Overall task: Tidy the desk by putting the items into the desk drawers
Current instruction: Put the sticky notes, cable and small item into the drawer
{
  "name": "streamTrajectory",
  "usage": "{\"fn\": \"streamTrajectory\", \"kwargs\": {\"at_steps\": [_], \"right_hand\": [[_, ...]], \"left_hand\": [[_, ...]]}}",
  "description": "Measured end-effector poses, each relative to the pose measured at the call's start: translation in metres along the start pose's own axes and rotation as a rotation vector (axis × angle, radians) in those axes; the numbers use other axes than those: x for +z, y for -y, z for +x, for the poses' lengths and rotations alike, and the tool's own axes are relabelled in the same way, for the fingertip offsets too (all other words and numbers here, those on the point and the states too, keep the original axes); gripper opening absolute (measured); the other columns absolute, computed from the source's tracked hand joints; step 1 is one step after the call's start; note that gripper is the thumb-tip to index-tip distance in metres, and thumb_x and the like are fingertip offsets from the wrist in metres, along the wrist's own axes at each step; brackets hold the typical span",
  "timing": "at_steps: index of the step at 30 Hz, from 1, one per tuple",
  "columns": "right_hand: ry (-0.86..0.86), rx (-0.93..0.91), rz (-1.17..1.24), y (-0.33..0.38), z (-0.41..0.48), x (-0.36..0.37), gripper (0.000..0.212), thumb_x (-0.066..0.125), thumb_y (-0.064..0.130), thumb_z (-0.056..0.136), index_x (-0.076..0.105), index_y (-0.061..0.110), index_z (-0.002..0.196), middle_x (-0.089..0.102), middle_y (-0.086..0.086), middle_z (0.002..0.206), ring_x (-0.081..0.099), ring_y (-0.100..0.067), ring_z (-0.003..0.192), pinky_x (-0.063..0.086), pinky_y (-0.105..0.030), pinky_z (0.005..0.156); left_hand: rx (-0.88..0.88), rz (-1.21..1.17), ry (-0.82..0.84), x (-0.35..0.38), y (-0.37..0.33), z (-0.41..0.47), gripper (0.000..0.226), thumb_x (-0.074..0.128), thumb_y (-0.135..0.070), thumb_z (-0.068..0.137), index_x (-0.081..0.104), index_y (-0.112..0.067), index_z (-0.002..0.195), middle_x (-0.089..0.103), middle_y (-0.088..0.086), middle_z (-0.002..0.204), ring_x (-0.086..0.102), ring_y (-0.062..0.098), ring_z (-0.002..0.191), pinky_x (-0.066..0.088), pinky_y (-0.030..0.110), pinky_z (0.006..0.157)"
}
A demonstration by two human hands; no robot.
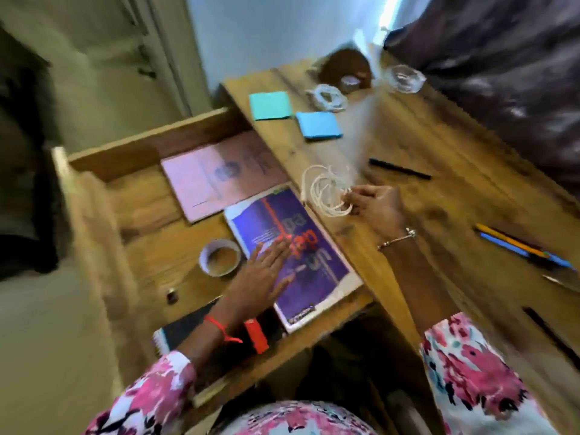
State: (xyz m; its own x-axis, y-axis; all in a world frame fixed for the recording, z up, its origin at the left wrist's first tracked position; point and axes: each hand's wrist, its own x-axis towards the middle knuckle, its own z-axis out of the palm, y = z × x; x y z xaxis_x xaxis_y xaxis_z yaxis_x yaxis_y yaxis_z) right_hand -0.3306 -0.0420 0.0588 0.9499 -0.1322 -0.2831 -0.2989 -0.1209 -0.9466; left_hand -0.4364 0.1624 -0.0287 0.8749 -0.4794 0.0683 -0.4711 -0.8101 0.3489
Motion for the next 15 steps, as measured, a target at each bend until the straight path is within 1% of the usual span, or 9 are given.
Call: {"fn": "streamTrajectory", "kwargs": {"at_steps": [1,2,4,6,9,10,12,14,15], "right_hand": [[0.058,-0.009,-0.019,-0.001,0.001,0.027,0.018,0.059,-0.009,0.080,0.061,-0.011,0.098,0.060,0.007,0.040,0.053,0.000,0.035,0.049,-0.016,0.046],[0.093,-0.021,-0.042,-0.002,0.001,0.050,0.016,0.059,-0.010,0.080,0.062,-0.009,0.096,0.058,0.008,0.036,0.051,0.001,0.034,0.046,-0.013,0.042],[0.161,-0.047,-0.117,-0.006,-0.003,0.099,0.013,0.061,-0.008,0.078,0.065,-0.012,0.090,0.058,0.005,0.041,0.048,-0.001,0.035,0.043,-0.018,0.043],[0.243,-0.072,-0.171,-0.012,-0.007,0.143,0.015,0.062,-0.007,0.078,0.063,-0.020,0.084,0.056,-0.004,0.045,0.047,-0.007,0.039,0.041,-0.024,0.047],[0.296,-0.065,-0.241,-0.026,-0.014,0.200,0.013,0.063,-0.009,0.075,0.066,-0.017,0.084,0.054,0.002,0.045,0.046,-0.006,0.041,0.041,-0.023,0.047],[0.304,-0.062,-0.281,-0.032,-0.016,0.217,0.012,0.064,-0.009,0.073,0.067,-0.015,0.084,0.053,0.001,0.047,0.046,-0.003,0.040,0.039,-0.020,0.046],[0.340,-0.042,-0.356,-0.044,-0.020,0.246,0.012,0.063,-0.009,0.072,0.068,-0.012,0.083,0.053,0.006,0.041,0.043,0.002,0.029,0.037,-0.013,0.038],[0.405,-0.010,-0.425,-0.056,-0.024,0.272,0.013,0.061,-0.007,0.074,0.068,-0.010,0.085,0.056,0.003,0.040,0.043,-0.001,0.026,0.040,-0.017,0.038],[0.430,-0.004,-0.466,-0.061,-0.025,0.284,0.014,0.060,-0.006,0.075,0.068,-0.009,0.086,0.060,-0.004,0.050,0.045,-0.002,0.030,0.041,-0.022,0.043]], "left_hand": [[-0.085,0.015,-0.026,-0.010,0.018,-0.015,0.051,0.065,-0.017,0.078,0.054,0.008,0.122,0.053,0.026,0.130,0.050,0.045,0.119,0.039,0.059,0.096],[-0.157,0.047,-0.048,-0.019,0.034,-0.027,0.051,0.066,-0.014,0.077,0.055,0.009,0.121,0.053,0.027,0.129,0.051,0.046,0.117,0.040,0.061,0.093],[-0.306,0.114,-0.100,-0.034,0.069,-0.057,0.054,0.065,-0.012,0.080,0.050,0.006,0.128,0.047,0.023,0.138,0.044,0.041,0.127,0.033,0.056,0.102],[-0.420,0.118,-0.149,-0.044,0.100,-0.083,0.059,0.062,-0.014,0.085,0.040,0.002,0.136,0.035,0.018,0.147,0.030,0.033,0.138,0.020,0.048,0.112],[-0.544,0.115,-0.185,-0.055,0.134,-0.110,0.063,0.058,-0.016,0.087,0.031,-0.002,0.142,0.024,0.011,0.154,0.017,0.024,0.144,0.006,0.039,0.116],[-0.576,0.112,-0.196,-0.057,0.144,-0.116,0.063,0.058,-0.015,0.086,0.032,-0.002,0.142,0.025,0.011,0.153,0.018,0.024,0.144,0.006,0.039,0.116],[-0.629,0.103,-0.220,-0.061,0.157,-0.126,0.061,0.058,-0.012,0.086,0.033,-0.001,0.141,0.028,0.013,0.152,0.022,0.025,0.143,0.010,0.042,0.116],[-0.669,0.083,-0.246,-0.061,0.165,-0.134,0.060,0.056,-0.009,0.086,0.032,0.000,0.141,0.029,0.014,0.152,0.023,0.026,0.142,0.011,0.043,0.117],[-0.681,0.074,-0.253,-0.059,0.167,-0.137,0.060,0.054,-0.008,0.087,0.031,0.000,0.142,0.028,0.014,0.152,0.022,0.026,0.143,0.011,0.042,0.117]]}}
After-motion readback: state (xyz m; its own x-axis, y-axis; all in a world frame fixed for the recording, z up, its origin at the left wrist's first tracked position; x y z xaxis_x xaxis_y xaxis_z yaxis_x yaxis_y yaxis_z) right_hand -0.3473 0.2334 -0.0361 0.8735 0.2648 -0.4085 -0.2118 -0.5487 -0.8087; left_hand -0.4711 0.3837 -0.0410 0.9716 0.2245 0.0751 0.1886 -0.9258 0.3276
